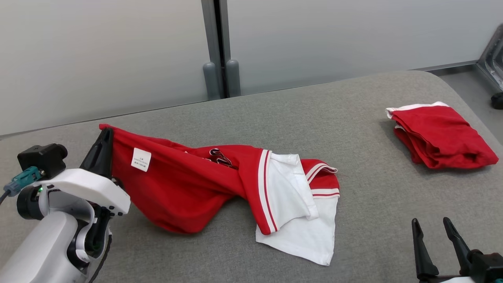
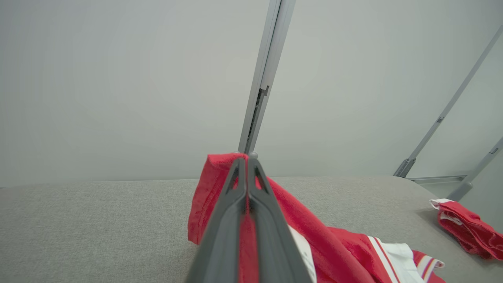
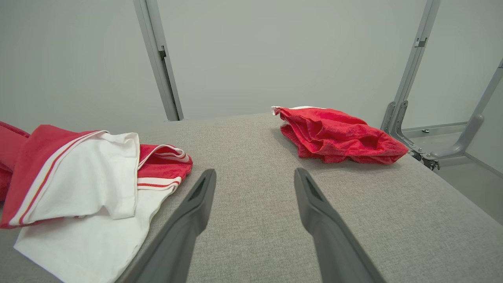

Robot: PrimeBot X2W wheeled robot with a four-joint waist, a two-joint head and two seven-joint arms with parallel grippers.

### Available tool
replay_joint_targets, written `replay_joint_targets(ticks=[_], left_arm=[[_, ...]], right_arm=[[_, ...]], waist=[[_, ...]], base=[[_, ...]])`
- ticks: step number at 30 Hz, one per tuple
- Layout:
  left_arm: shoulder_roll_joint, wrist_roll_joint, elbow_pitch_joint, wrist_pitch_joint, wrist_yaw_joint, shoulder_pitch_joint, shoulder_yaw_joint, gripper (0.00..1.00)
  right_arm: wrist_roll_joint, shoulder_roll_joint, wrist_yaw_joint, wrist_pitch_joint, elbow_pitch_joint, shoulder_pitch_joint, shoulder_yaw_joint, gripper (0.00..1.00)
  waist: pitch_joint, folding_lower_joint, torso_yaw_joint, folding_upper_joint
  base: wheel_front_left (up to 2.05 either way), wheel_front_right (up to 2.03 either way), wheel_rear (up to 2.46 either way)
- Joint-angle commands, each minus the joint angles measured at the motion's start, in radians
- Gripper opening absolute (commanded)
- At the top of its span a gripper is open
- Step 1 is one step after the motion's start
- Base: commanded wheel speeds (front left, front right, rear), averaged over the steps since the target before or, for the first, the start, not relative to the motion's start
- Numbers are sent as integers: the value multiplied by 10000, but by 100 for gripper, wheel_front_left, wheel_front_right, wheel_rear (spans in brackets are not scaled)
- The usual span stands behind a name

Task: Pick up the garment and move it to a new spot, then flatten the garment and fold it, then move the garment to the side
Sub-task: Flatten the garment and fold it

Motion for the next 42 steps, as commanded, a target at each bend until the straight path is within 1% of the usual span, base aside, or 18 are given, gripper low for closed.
replay_joint_targets(ticks=[1, 5, 8, 14, 17, 20, 23, 24, 28, 29, 30, 31, 33, 35, 37, 38, 41, 42], left_arm=[[24, 115, 63, -129, -148, -262, -14, 0], [66, 246, -43, -195, -229, -361, -98, 0], [222, 139, -673, 44, -163, 375, -305, 0], [581, -545, -2672, 485, 596, 3390, -670, 0], [371, -1192, -3159, 191, 904, 5032, -598, 0], [128, -1610, -3146, -91, 1054, 6155, -618, 0], [-173, -1937, -2623, -235, 671, 6719, -778, 0], [-388, -2096, -2460, -239, 488, 6744, -834, 0], [-680, -2199, -1399, -236, -79, 6466, -1062, 0], [-734, -2131, -1153, -277, -170, 6377, -1096, 21], [-833, -2154, -942, -363, -252, 6329, -1074, 58], [-910, -2210, -768, -423, -327, 6312, -1043, 100], [-938, -2286, -515, -555, -410, 6264, -915, 100], [-776, -2146, -401, -670, -219, 6315, -790, 100], [-515, -2027, -522, -756, 220, 6481, -620, 100], [-307, -1841, -667, -802, 540, 6540, -531, 100], [162, -1266, -1771, -1031, 1460, 6441, -219, 100], [162, -1266, -1771, -1031, 1460, 6441, -219, 100]], right_arm=[[-42, -63, -3, -44, -30, 48, -56, 100], [-92, -122, -3, -44, -4, -82, 10, 100], [-105, -123, -3, -44, 13, -116, 35, 100], [-57, -124, -3, -44, 1, 273, -98, 100], [-64, -120, -3, -44, -26, 386, -148, 100], [-58, -136, -3, -44, -50, 410, -153, 100], [-93, -203, -3, -44, 5, 369, -31, 100], [-93, -211, -3, -44, 16, 333, -26, 100], [-96, -210, -3, -44, 107, 243, 46, 100], [-103, -208, -3, -44, 127, 229, 68, 100], [-104, -207, -3, -44, 141, 234, 80, 100], [-103, -207, -3, -44, 164, 224, 98, 100], [-75, -213, -3, -44, 180, 184, 149, 100], [-34, -246, -3, -44, 167, 181, 150, 100], [-24, -257, -3, -44, 133, 198, 94, 100], [-26, -258, -3, -44, 109, 203, 71, 100], [-19, -244, -3, -44, 14, 207, 1, 100], [-19, -244, -3, -44, 14, 207, 1, 100]], waist=[[-40, 0, 170, -1], [-68, 0, 343, -1], [-106, 0, 368, -1], [-224, 0, 508, -1], [-246, 0, 615, -1], [-243, 0, 837, -1], [-245, 0, 1172, -1], [-246, 0, 1253, -1], [-289, 0, 1467, -1], [-301, 0, 1484, -1], [-314, 0, 1495, -1], [-325, 0, 1493, -1], [-349, 0, 1433, -1], [-366, 0, 1317, -1], [-374, 0, 1179, -1], [-371, 0, 1107, -1], [-317, 0, 891, -1], [-317, 0, 891, -1]], base=[[0, 0, 0], [0, 0, 0], [0, 0, 0], [0, 0, 0], [0, 0, 0], [0, 0, 0], [0, 0, 0], [0, 0, 0], [0, 0, 0], [0, 0, 0], [0, 0, 0], [0, 0, 0], [0, 0, 0], [0, 0, 0], [0, 0, 0], [0, 0, 0], [0, 0, 0], [0, 0, 0]])
